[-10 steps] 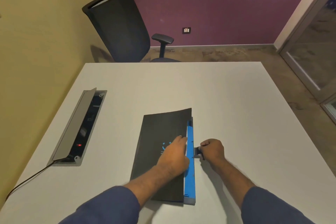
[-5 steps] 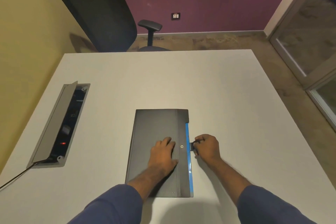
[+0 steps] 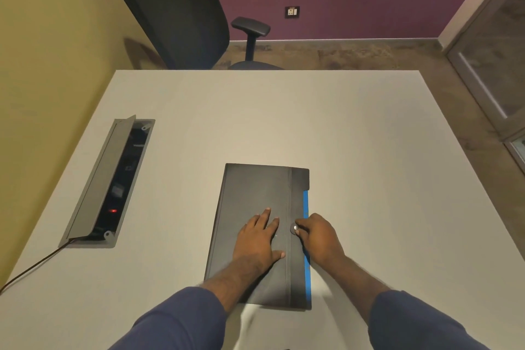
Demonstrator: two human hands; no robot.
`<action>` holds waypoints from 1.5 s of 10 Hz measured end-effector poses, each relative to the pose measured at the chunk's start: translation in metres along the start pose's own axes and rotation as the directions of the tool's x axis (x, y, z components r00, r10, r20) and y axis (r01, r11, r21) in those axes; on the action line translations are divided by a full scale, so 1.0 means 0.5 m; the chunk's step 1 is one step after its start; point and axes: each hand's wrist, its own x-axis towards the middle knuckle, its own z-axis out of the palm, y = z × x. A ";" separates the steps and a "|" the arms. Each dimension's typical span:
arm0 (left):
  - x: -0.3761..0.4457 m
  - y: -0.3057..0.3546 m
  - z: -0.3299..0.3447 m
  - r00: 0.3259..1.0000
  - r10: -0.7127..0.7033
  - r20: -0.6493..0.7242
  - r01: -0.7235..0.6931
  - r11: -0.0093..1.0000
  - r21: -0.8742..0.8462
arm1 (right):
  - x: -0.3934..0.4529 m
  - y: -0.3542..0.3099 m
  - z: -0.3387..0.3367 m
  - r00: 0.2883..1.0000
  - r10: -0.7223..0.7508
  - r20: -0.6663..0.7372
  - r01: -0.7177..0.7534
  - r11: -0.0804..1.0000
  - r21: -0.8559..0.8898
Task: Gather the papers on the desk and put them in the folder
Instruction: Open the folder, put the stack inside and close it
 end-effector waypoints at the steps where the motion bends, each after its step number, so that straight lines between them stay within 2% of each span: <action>1: 0.002 -0.002 0.005 1.000 0.004 -0.007 -0.004 1.000 -0.005 | 0.009 -0.002 0.006 1.000 0.003 -0.018 -0.004 0.998 -0.061; 2: 0.005 -0.003 0.009 1.000 0.002 -0.003 -0.002 1.000 -0.011 | 0.011 0.000 0.017 0.999 0.020 -0.028 -0.023 0.994 -0.110; 3: 0.006 -0.004 0.011 1.000 0.002 -0.001 -0.002 1.000 -0.010 | 0.015 -0.001 0.028 0.997 0.052 -0.053 -0.056 0.996 -0.066; 4: 0.006 -0.006 0.014 1.000 0.002 -0.004 -0.002 1.000 -0.006 | 0.013 0.002 0.028 0.998 0.041 -0.051 -0.041 0.999 -0.003; 6: 0.007 -0.003 0.016 1.000 0.000 0.001 0.000 1.000 0.000 | 0.008 0.031 0.013 0.999 -0.051 0.014 0.051 0.999 0.006; 8: 0.007 -0.002 0.016 1.000 -0.006 0.015 0.006 1.000 -0.002 | 0.011 0.030 0.015 0.999 -0.051 -0.019 0.052 0.998 0.024; 10: 0.008 -0.002 0.017 1.000 -0.011 0.022 0.011 1.000 0.002 | 0.011 0.024 0.016 0.999 0.020 -0.033 -0.021 0.999 -0.038; 11: 0.006 -0.002 0.016 1.000 -0.006 0.021 0.006 1.000 0.003 | 0.018 0.017 0.022 0.996 0.077 -0.052 -0.076 0.997 0.011; 12: 0.006 -0.001 0.015 1.000 -0.005 0.020 0.005 1.000 0.009 | 0.032 0.017 0.019 0.990 0.135 -0.046 -0.126 0.979 0.161; 13: 0.006 0.000 0.013 1.000 -0.007 0.024 0.007 1.000 0.007 | 0.041 0.023 0.019 0.984 0.176 -0.025 -0.165 0.958 0.234; 15: 0.007 0.001 0.013 0.999 -0.019 0.032 0.019 1.000 0.009 | 0.064 0.032 0.025 0.949 0.314 0.008 -0.302 0.904 0.301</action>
